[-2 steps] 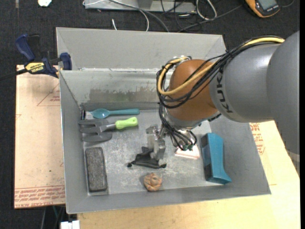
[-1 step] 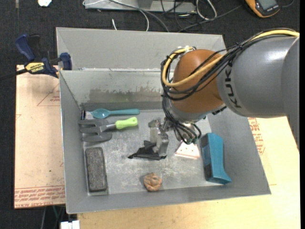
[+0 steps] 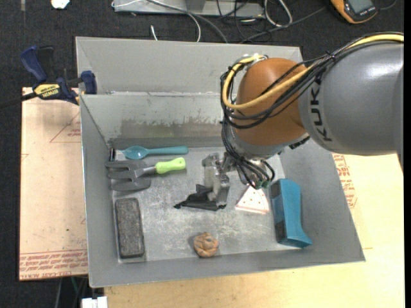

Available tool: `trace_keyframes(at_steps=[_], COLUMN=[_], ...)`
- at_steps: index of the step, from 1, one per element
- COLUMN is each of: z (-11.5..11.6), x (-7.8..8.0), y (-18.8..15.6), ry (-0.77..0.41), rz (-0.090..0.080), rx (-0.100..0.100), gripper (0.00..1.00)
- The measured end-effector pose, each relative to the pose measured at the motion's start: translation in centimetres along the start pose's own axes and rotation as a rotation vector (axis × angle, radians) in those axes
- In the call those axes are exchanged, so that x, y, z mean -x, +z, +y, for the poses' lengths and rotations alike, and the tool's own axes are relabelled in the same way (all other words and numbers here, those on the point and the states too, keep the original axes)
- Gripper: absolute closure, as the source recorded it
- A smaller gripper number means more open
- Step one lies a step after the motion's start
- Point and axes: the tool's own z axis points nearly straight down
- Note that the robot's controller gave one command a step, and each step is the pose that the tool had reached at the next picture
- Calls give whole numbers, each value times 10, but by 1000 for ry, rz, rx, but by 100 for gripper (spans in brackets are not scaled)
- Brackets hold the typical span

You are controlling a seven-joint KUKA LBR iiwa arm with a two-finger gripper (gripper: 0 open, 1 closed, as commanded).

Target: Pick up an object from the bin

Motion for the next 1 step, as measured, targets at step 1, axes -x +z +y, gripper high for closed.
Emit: trace_keyframes(at_steps=[1], z=[0], x=[0], y=[-21], ry=[0], rz=[2], rx=[0], gripper=[100])
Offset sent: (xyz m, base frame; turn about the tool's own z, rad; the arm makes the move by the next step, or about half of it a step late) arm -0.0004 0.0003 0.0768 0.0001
